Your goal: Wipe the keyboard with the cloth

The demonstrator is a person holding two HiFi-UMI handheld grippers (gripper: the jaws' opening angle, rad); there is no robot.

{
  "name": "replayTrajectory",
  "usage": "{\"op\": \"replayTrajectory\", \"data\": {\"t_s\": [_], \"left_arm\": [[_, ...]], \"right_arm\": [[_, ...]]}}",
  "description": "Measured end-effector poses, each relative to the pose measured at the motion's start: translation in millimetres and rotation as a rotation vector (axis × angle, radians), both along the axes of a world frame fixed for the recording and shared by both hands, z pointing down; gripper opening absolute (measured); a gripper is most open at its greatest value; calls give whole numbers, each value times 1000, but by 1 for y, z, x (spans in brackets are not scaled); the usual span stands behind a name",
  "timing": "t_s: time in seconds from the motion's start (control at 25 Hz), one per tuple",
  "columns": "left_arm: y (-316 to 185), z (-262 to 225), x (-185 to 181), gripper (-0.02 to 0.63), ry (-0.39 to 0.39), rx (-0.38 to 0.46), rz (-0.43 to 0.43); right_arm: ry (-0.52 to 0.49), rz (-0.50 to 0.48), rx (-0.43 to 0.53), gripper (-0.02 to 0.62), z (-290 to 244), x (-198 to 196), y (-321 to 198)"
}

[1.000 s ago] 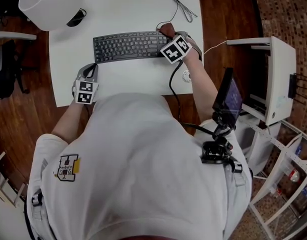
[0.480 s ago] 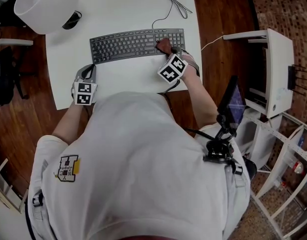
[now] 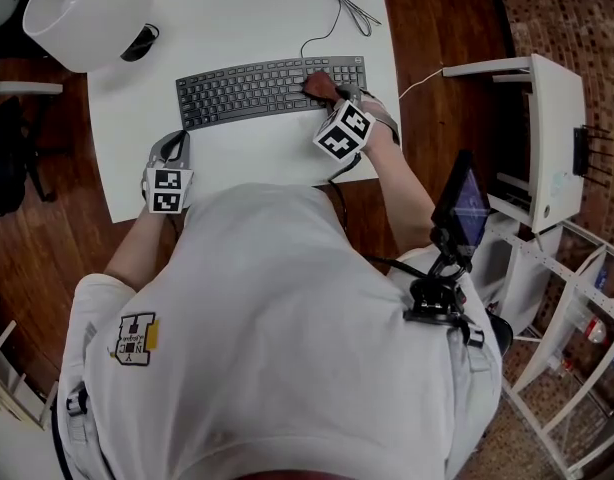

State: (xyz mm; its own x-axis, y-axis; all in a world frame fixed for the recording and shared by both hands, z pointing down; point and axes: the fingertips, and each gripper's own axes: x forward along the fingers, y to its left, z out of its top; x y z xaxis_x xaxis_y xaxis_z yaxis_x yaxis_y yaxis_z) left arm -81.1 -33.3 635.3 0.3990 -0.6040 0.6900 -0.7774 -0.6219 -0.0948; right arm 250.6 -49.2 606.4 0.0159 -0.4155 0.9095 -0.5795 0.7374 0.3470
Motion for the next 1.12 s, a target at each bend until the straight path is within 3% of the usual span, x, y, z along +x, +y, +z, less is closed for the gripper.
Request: {"op": "replayTrajectory", "data": {"t_s": [0.2,0.36,0.64,1.12], "left_arm": [[3,-4,3,2,-3,7,-8],[5,-10,3,2,-2,8,-7],[2,-5,2,2,1,19,-3],[-2,3,2,2,-2,24,9]], "right_arm": [[-8,-101,99,94,-21,-25,-77],[-2,-194,63,95,-11,-51,-95],[-16,-250,13,94,7,-64,-58],[-20,-465,-75,94,22,-78,34]]}}
